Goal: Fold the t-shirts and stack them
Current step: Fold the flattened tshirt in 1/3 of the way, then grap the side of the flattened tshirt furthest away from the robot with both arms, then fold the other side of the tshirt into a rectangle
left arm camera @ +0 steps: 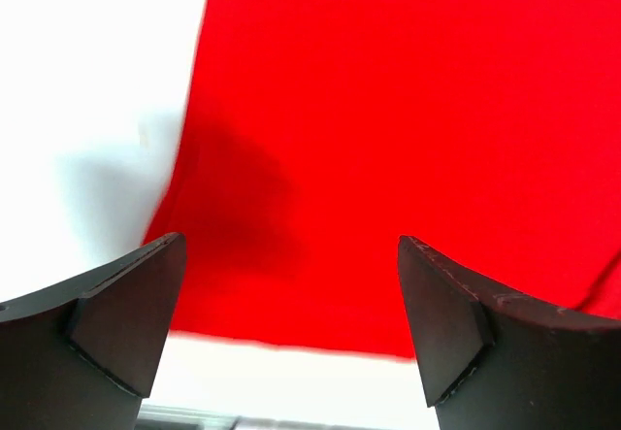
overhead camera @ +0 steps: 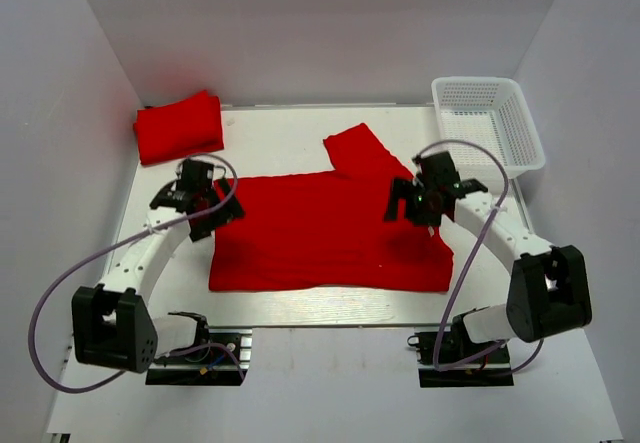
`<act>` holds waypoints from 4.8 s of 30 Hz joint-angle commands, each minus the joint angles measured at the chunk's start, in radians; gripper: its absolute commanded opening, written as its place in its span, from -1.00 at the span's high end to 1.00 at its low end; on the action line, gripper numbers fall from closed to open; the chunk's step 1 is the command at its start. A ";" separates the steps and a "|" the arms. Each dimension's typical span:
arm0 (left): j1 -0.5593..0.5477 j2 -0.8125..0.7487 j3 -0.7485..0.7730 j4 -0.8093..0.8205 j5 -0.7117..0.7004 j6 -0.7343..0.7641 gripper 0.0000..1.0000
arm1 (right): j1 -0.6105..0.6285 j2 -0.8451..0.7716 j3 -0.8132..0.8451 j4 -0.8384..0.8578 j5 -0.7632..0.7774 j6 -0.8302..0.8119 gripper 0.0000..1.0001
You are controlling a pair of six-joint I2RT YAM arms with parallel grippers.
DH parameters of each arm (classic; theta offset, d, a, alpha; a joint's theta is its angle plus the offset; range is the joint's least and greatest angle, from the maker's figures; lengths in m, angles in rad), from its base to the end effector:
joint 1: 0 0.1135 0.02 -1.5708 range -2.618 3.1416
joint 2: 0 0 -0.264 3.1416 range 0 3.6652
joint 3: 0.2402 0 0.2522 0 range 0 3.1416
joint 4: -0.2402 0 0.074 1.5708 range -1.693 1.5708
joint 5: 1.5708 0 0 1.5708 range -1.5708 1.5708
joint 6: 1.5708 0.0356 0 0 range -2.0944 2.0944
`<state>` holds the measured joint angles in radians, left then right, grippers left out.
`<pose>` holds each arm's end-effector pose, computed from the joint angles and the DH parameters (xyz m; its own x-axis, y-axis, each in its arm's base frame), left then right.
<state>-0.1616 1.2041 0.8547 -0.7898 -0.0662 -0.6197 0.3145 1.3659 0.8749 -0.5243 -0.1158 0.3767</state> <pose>0.2193 -0.0334 0.2330 -0.8072 -0.4556 -0.3754 -0.4122 0.8902 -0.1940 0.2538 0.0869 0.2165 -0.8857 0.0961 -0.4543 -0.0424 0.9575 0.2853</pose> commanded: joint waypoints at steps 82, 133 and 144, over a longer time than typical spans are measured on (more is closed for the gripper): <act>0.131 0.677 0.285 0.540 -0.017 0.273 1.00 | -0.012 1.279 1.397 0.446 0.151 -0.119 -0.32; 0.131 0.385 0.144 0.590 0.025 0.264 1.00 | 0.003 0.455 0.459 0.830 0.031 -0.167 1.00; 0.131 0.229 0.012 0.600 -0.013 0.218 1.00 | 0.006 0.044 0.092 0.713 0.059 -0.145 1.00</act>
<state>-0.0265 1.4975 0.8795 -0.2016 -0.0631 -0.3836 0.3164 1.5105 0.9928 0.2150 -0.0704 0.2268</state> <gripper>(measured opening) 0.009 0.009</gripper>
